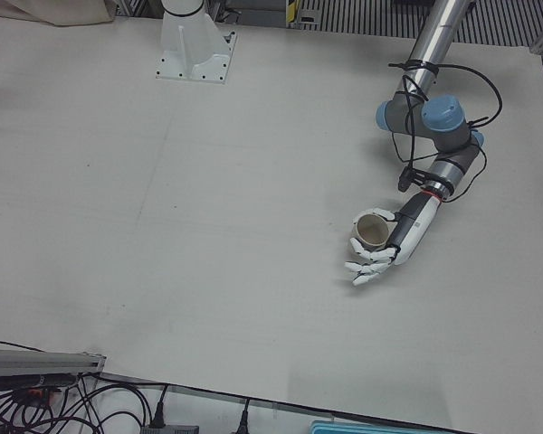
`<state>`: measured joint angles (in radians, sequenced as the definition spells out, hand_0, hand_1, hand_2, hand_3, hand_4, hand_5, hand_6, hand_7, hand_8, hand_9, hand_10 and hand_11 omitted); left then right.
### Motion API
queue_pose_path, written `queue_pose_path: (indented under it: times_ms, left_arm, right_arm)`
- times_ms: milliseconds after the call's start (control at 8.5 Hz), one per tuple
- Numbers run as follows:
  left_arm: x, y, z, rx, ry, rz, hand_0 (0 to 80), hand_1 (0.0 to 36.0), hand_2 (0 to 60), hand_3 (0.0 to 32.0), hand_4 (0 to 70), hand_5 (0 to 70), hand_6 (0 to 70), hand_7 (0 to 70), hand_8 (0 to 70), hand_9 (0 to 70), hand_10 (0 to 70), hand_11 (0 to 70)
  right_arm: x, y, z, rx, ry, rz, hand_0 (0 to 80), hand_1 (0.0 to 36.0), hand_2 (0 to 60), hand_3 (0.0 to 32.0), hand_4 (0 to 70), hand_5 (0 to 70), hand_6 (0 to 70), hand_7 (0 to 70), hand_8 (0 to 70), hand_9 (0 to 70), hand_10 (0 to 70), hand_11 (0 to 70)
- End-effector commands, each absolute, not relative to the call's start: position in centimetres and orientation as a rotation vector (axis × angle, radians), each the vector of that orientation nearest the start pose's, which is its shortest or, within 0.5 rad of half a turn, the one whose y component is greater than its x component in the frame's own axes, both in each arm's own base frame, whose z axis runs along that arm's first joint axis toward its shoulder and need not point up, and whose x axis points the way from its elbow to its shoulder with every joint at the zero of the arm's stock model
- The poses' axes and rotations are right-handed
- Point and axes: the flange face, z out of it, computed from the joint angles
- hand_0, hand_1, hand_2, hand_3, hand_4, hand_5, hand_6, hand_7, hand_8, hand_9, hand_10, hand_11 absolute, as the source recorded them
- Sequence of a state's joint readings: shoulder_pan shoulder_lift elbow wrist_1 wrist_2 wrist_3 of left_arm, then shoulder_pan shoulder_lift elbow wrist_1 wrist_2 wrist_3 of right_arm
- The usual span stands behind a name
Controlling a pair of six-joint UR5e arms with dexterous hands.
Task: Pour water
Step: 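Move the right hand to the other white paper cup and grasp it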
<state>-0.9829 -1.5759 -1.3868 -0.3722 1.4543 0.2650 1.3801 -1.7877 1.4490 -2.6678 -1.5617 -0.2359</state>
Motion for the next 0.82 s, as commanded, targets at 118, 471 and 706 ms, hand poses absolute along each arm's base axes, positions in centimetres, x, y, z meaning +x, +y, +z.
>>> queue_pose_path:
  times_ms: [118, 471, 706]
  left_arm:
    - [16.9, -50.4, 69.3, -0.285, 2.146, -1.635, 80.0, 36.0, 60.0, 0.0, 70.0, 70.0, 28.8, 27.0, 14.4, 13.8, 11.0, 19.1]
    - [17.2, -50.5, 66.3, -0.291, 2.156, -1.624, 80.0, 36.0, 60.0, 0.0, 70.0, 70.0, 28.0, 26.6, 14.2, 13.5, 10.8, 18.7]
    - [17.5, -50.4, 66.0, -0.297, 2.155, -1.621, 80.0, 36.0, 60.0, 0.0, 70.0, 70.0, 27.8, 26.6, 14.2, 13.5, 11.0, 19.0]
  right_arm:
    - [3.6, -41.4, 91.6, -0.182, 2.654, -2.343, 50.7, 18.6, 20.2, 0.0, 27.3, 18.3, 7.1, 14.1, 0.4, 1.4, 0.0, 1.5]
    - [-0.3, -43.7, 90.3, -0.191, 2.79, -2.325, 53.9, 19.0, 6.5, 0.6, 16.5, 19.5, 4.9, 13.4, 0.0, 1.2, 0.0, 0.0]
    - [-3.9, -46.7, 88.6, -0.139, 2.867, -2.283, 53.3, 19.0, 6.2, 8.0, 12.0, 20.8, 3.5, 12.8, 0.0, 1.1, 0.0, 0.0]
